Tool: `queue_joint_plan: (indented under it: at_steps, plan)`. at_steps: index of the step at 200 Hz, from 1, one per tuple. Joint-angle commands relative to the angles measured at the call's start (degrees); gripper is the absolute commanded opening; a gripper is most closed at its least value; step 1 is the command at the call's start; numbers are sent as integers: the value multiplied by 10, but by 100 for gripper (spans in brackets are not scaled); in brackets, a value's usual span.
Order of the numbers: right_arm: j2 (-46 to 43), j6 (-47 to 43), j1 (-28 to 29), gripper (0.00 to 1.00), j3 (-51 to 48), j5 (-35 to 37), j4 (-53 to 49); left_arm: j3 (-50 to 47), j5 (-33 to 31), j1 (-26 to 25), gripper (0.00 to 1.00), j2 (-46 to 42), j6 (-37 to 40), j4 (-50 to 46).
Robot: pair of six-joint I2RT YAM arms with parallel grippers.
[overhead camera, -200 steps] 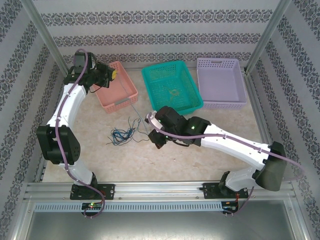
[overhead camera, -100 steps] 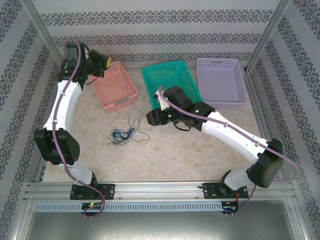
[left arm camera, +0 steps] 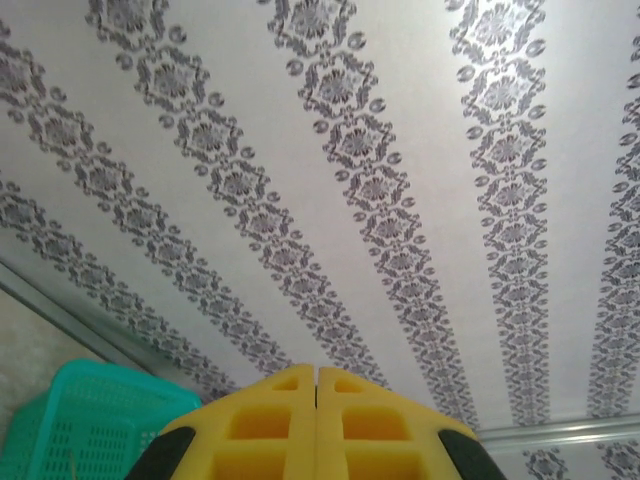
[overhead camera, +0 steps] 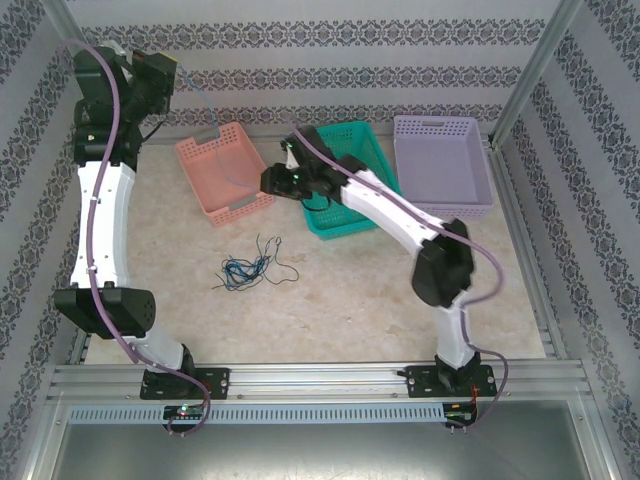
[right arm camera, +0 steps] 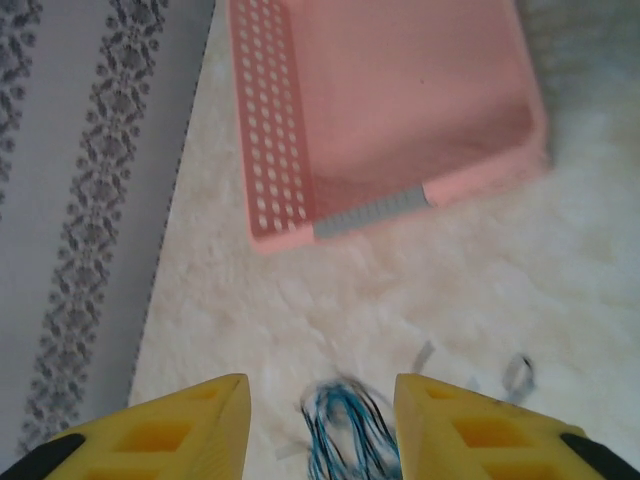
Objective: Untangle the cables
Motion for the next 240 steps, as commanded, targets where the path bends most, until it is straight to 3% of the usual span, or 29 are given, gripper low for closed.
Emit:
queue_joint_plan:
  at_steps: [1,29,65,98,115,151,201,240]
  plan:
    - [99,37,1,42,129,-2,-55,12,-36,10,0,-15,40,27]
    - [211,58,2,39,264,-1,-72,-24,-61,11,0,-36,66,30]
    - [274,44,10,38,302,2,-35,-88,-67,11,0,-64,80,60]
    - [286,17,25,35,341,22,-82,-120,-75,11,0,-65,113,80]
    - [235,4,35,31,287,42,-90,-116,-53,11,0,-36,119,74]
    - [32,6,48,32,53,106,-12,-156,-27,-4,0,25,161,91]
    - [-194,3,28,39,-169,84,19,-161,-14,-32,0,116,242,71]
    - [-312,3,5,43,-276,74,6,-164,-41,-33,0,143,243,92]
